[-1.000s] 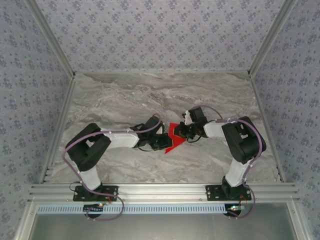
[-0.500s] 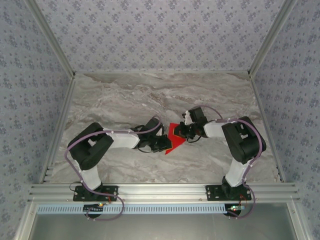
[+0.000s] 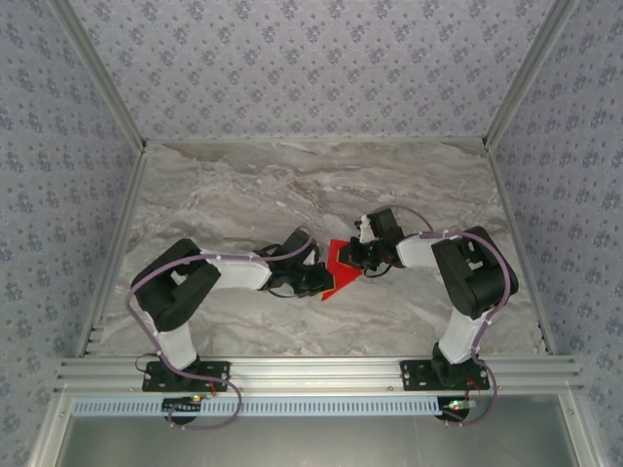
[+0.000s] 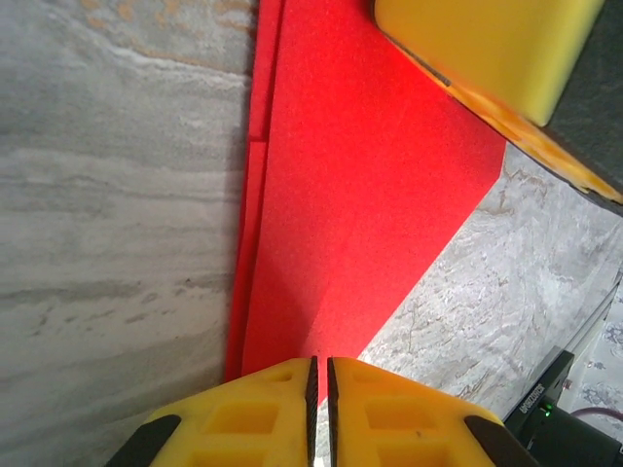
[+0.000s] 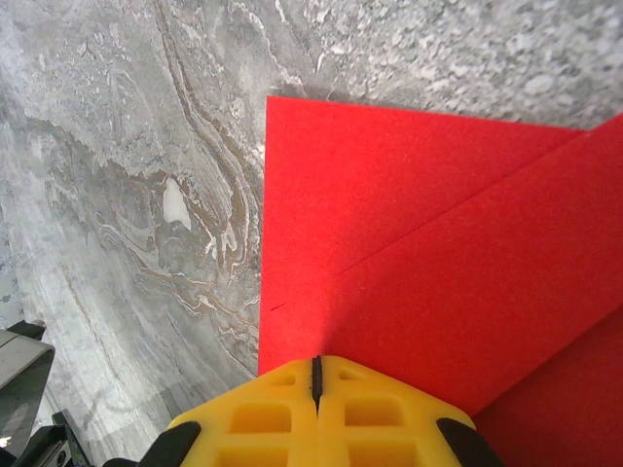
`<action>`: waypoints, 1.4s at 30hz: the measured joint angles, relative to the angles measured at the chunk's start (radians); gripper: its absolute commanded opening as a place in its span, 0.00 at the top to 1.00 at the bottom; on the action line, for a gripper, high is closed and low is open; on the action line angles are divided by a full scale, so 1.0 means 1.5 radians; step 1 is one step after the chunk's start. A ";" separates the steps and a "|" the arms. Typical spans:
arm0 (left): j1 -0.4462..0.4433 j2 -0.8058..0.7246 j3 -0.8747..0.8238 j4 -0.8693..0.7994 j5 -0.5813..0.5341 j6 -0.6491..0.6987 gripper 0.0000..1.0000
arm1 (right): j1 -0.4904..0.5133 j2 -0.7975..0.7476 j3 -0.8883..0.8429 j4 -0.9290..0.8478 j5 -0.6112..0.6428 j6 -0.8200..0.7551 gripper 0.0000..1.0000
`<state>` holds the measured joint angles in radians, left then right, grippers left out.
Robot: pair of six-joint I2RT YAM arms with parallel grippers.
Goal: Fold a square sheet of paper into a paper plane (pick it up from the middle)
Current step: Fourth fold the wing at the center of the table.
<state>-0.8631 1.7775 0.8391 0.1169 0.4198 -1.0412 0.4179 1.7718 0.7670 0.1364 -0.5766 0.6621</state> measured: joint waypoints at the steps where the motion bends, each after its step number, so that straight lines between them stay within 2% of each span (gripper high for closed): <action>1: -0.003 -0.005 -0.004 0.000 0.000 -0.001 0.85 | 0.000 0.000 0.000 0.000 0.000 0.000 0.94; 29: -0.010 -0.030 -0.098 0.102 0.005 -0.057 0.89 | 0.003 0.002 0.000 -0.003 -0.008 0.000 0.94; 37: -0.010 -0.099 -0.115 0.035 -0.006 -0.034 0.92 | 0.005 0.003 0.000 -0.004 -0.010 0.000 0.95; 42: 0.003 -0.100 -0.061 0.013 -0.030 0.004 0.95 | 0.005 0.005 0.000 -0.003 -0.014 0.000 0.95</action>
<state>-0.8581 1.6279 0.7475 0.1360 0.3752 -1.0359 0.4255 1.7798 0.7673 0.1322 -0.5976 0.6621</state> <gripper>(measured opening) 0.067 0.066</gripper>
